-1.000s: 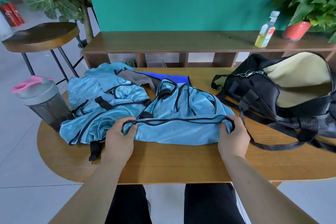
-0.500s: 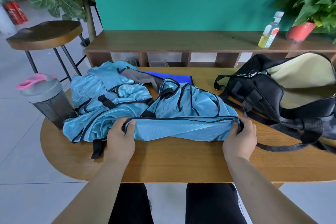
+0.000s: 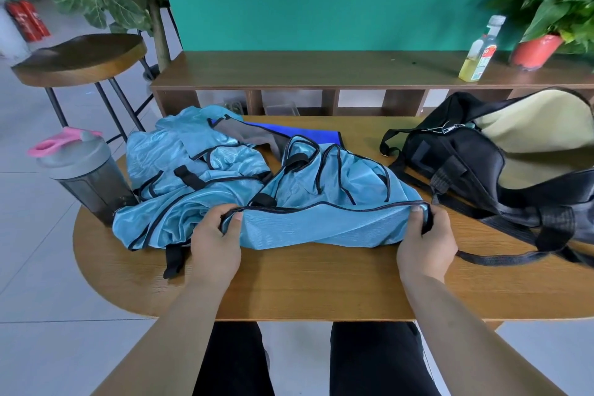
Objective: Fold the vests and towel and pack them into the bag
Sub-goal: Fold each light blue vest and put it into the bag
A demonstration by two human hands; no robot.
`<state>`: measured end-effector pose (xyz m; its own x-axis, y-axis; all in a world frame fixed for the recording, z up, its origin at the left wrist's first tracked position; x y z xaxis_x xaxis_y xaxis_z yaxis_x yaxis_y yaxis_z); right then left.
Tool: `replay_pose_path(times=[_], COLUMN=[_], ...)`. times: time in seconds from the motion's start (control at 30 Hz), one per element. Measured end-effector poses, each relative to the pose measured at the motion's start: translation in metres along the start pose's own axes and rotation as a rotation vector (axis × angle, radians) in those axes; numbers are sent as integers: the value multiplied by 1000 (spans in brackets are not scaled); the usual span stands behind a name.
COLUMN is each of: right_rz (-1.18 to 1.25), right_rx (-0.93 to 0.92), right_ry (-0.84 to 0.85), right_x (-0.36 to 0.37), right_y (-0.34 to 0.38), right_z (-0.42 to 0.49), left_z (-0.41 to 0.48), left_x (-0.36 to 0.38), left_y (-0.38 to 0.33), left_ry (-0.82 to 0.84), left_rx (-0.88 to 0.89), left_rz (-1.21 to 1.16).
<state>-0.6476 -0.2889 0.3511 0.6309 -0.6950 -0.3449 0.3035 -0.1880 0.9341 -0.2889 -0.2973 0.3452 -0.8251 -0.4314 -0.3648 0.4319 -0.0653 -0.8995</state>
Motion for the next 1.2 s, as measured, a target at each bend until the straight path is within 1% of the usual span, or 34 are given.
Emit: replay_pose_path(times=[0.2, 0.43, 0.6, 0.7, 0.8, 0.93, 1.03, 1.2], right_rz=[13, -9, 7, -8, -6, 41, 44, 190], right_rx=[9, 8, 34, -3, -83, -221, -278, -294], right_ry=[-23, 3, 27, 61, 62, 76, 76, 187], right_x=[1, 3, 1, -6, -17, -37, -54, -78], right_y=[1, -3, 2, 15, 46, 109, 154, 213], right_z=[-2, -1, -4, -4, 16, 49, 70, 105], left_z=[-2, 2, -2, 4, 28, 70, 95, 127], left_x=[-3, -3, -4, -11, -24, -45, -63, -91], left_y=[-1, 4, -4, -18, -49, -113, -157, -219], left_ry=[-35, -47, -67, -77, -77, -87, -106, -73], left_rx=[-19, -55, -25, 33, 118, 285, 387, 381], left_rz=[-40, -119, -75, -35, -13, 0, -17, -176])
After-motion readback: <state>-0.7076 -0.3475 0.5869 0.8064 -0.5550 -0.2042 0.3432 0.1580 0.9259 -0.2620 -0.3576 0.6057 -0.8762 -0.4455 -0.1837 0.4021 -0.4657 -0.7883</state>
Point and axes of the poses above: each hand's wrist, its own z-axis towards the middle knuckle, its own x-axis out of the palm, y = z × x, the point moved 3 cm from there along z, towards the middle knuckle, and after that the axes turned 6 degrees about x, right-handed, at the moved point
